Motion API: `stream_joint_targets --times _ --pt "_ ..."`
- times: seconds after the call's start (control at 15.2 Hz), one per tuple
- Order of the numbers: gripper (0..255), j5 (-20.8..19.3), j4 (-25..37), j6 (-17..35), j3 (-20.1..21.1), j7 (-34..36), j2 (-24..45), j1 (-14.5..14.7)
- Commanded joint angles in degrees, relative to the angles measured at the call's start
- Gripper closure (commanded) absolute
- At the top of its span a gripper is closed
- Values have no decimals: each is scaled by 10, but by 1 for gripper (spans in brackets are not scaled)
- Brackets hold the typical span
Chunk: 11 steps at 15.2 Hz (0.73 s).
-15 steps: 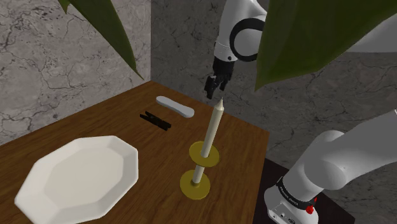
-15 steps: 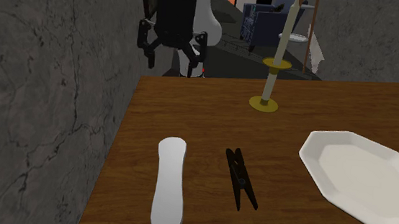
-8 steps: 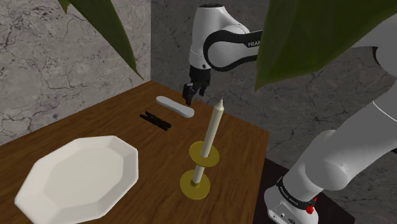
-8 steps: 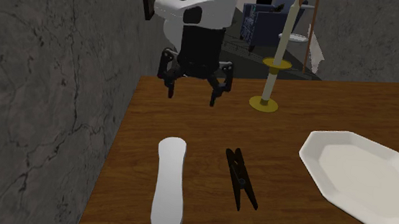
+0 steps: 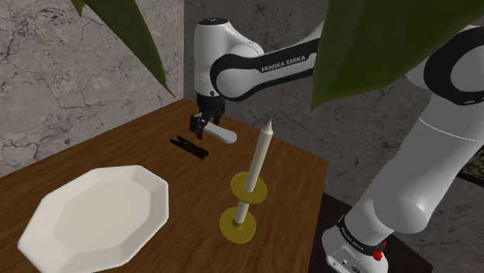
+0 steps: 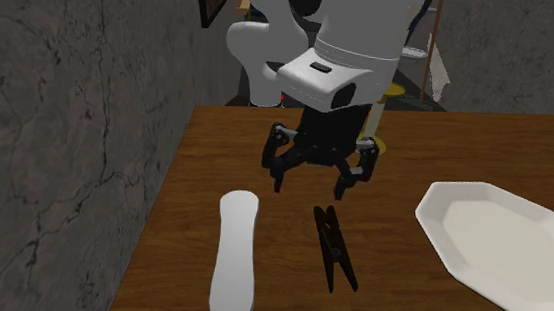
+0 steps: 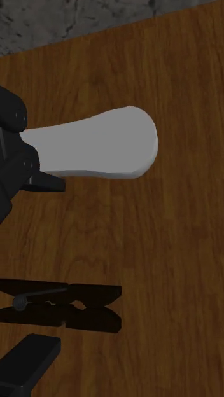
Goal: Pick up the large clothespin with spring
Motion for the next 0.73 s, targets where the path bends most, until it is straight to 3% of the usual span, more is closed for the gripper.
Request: stream_joint_targets --times 0.0,0.2,0.66 --pt "0 -17 31 2 7 14 38 12" --pt "0 -45 88 -2 12 31 100 35" --pt "0 -60 63 42 6 45 122 38"
